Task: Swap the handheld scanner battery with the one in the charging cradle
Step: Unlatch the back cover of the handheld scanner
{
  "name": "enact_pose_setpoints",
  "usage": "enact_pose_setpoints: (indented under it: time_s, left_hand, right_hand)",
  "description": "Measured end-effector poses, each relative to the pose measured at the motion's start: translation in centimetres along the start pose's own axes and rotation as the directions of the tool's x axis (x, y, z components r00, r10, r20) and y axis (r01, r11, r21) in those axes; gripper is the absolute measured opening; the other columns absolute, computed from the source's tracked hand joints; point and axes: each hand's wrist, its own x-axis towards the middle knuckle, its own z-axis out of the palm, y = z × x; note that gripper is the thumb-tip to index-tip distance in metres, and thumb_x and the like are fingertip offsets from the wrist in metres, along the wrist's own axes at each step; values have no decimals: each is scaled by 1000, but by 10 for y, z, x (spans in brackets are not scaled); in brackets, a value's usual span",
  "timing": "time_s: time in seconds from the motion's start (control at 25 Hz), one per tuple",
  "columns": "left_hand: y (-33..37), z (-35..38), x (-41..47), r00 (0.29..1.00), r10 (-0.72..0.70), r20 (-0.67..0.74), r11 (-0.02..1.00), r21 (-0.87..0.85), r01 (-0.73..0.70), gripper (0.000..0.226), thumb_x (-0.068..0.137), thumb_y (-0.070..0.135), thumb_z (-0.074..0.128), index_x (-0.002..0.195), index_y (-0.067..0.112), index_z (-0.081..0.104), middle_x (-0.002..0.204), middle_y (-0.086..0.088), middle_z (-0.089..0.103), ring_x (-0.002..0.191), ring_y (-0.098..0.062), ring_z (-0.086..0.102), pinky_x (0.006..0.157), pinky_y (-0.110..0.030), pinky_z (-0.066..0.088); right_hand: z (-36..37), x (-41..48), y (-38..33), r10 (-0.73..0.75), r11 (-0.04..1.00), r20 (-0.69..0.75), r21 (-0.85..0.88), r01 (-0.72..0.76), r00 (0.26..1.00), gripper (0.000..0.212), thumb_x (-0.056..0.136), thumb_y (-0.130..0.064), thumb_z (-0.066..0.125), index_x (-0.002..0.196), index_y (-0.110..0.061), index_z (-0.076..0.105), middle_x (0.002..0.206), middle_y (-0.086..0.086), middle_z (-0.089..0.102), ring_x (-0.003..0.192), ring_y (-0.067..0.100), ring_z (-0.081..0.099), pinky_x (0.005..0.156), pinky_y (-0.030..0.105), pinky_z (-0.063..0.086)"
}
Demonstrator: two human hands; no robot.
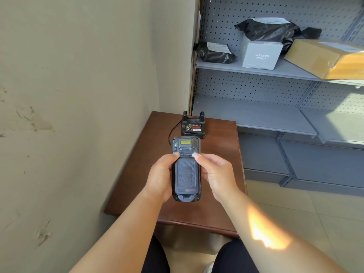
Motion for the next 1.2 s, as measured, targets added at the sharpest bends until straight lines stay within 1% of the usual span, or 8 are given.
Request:
enact_pose_setpoints:
  time_s: [0.08, 0.24, 0.36, 0.56, 0.64, 0.8, 1.0, 1.2]
  left_hand:
    - [2, -1, -2, 999, -25, 21, 1000, 1, 25, 45, 86, 28, 57, 121, 0, 58, 117, -25, 65, 101, -36, 64, 89, -51, 52]
    - [3, -1, -5, 998, -38, 40, 999, 16, 37, 43, 88, 27, 55, 122, 1, 58, 112, -21, 65, 99, -34, 63, 88, -49, 52]
    - [2, 0, -7, 998, -27, 50, 1000, 16, 26, 43, 89, 28, 54, 122, 1, 58, 112, -22, 65, 99, -33, 64, 88, -48, 51]
    - [0, 2, -8, 1000, 4, -6, 999, -37, -4, 36, 92, 25, 54, 117, -1, 59, 107, -19, 67, 97, -32, 65, 94, -53, 49]
    - [1, 3, -8, 1000, 10, -28, 999, -51, -11, 29, 92, 25, 54, 110, 3, 60, 101, -16, 69, 91, -30, 66, 91, -51, 50]
    - [2, 3, -9, 1000, 1, -27, 999, -51, -2, 20, 92, 26, 55, 97, 8, 59, 95, -13, 69, 85, -29, 66, 89, -52, 50]
    - [3, 3, -12, 1000, 17, 2, 1000, -22, -16, 18, 93, 26, 54, 95, 8, 60, 92, -12, 70, 85, -28, 67, 89, -52, 51]
    - [3, 2, -14, 999, 49, 10, 999, 11, -49, 19, 94, 25, 53, 94, 7, 60, 85, -10, 70, 76, -24, 68, 75, -43, 55]
  right_hand:
    - [-1, 1, 2, 11, 1000, 2, 0, -11, 1000, 8, 77, -21, 73, 80, -14, 75, 93, 13, 75, 93, 31, 69, 90, 50, 54]
    - [-1, 0, 1, 22, 999, -5, -28, -22, 1000, 13, 76, -23, 74, 81, -11, 73, 92, 14, 75, 91, 32, 69, 85, 47, 54]
    - [-1, -2, -2, -5, 997, 0, -75, 5, 1000, 18, 77, -24, 73, 83, -7, 72, 87, 10, 74, 80, 21, 68, 78, 39, 55]
    - [-2, -7, 1, -103, 958, -12, -270, 96, 995, 35, 76, -35, 73, 106, -23, 60, 93, -1, 71, 86, 15, 68, 77, 31, 55]
    - [-3, -10, 2, -143, 943, 44, -296, 149, 989, 34, 75, -33, 74, 102, -35, 54, 97, -2, 69, 85, 10, 67, 73, 29, 55]
    - [-5, -18, 2, -226, 890, 193, -359, 283, 955, 25, 79, -21, 72, 94, -36, 58, 94, -15, 64, 75, -2, 62, 64, 13, 52]
    - [-4, -16, 6, -248, 823, 243, -459, 336, 938, 24, 78, -34, 69, 98, -44, 58, 108, -4, 63, 96, 14, 63, 85, 41, 55]
    - [-4, -13, 3, -191, 812, 270, -497, 306, 944, 26, 76, -32, 70, 94, -40, 53, 104, -1, 60, 92, 21, 60, 83, 46, 55]
